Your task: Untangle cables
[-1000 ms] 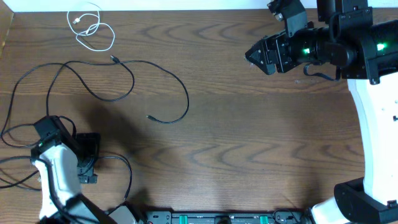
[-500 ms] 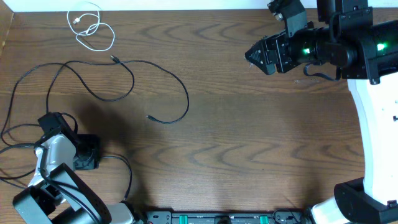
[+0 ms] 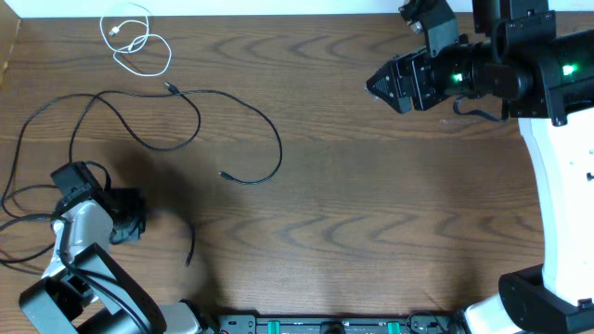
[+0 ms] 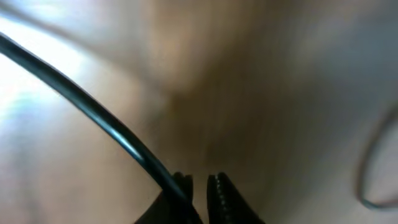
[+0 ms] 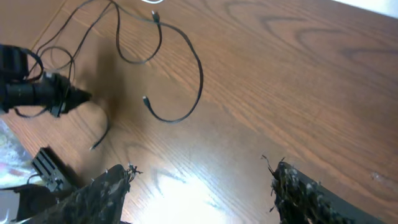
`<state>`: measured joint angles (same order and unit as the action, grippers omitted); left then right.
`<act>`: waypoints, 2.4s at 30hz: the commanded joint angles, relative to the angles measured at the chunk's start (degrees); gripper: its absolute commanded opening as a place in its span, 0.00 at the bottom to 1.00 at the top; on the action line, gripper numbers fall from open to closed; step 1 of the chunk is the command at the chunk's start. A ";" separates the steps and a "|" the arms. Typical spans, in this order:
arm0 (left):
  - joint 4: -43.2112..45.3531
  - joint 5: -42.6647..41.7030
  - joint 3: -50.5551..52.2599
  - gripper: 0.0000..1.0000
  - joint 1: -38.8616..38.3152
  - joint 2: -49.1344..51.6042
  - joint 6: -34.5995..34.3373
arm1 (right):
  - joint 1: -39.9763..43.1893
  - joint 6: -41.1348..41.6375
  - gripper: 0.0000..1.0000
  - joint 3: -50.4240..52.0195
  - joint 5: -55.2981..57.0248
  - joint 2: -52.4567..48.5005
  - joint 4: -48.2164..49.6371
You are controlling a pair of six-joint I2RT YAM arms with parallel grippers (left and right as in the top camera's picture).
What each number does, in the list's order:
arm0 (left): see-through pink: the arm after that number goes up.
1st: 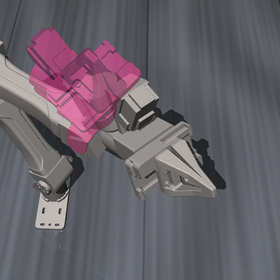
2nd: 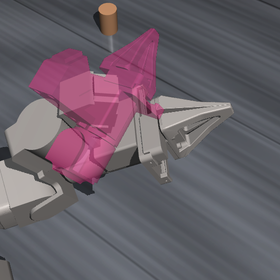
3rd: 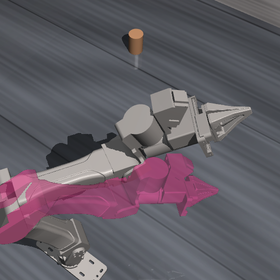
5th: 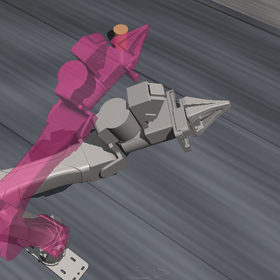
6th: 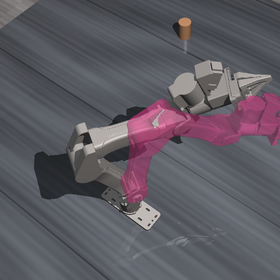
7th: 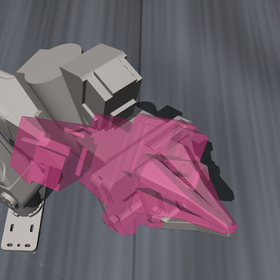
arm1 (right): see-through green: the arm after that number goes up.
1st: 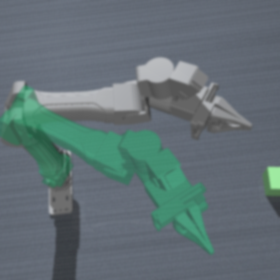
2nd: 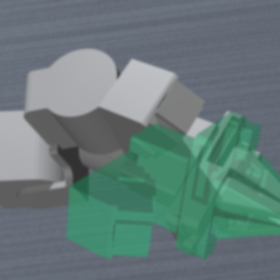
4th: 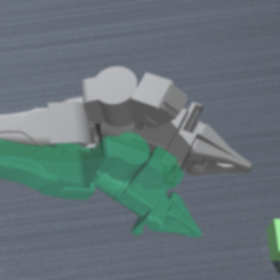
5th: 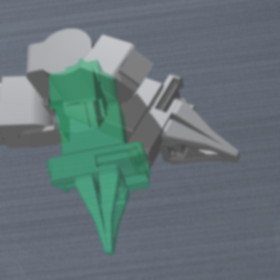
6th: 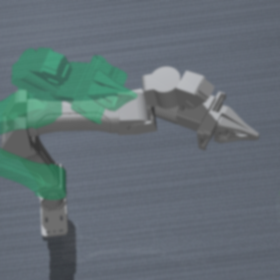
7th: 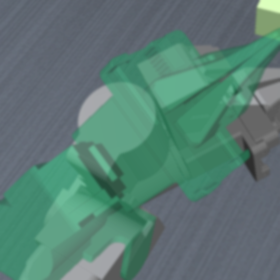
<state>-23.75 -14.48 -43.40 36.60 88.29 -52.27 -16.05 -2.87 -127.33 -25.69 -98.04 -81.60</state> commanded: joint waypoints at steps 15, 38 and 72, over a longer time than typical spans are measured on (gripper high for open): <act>5.01 -5.66 -0.39 0.27 4.63 0.04 -3.69 | -0.55 0.46 0.70 0.07 1.27 0.15 -0.94; -13.38 -14.40 -11.23 0.91 1.22 -13.77 15.34 | -0.55 0.46 0.99 0.07 1.77 -0.17 -0.76; -28.76 19.06 -11.28 0.98 -54.69 -52.43 29.31 | 0.24 8.37 0.99 0.07 20.79 4.85 -10.14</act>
<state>-52.45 0.08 -53.95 -17.63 37.45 -23.90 -15.88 1.65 -127.09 -12.80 -97.21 -89.76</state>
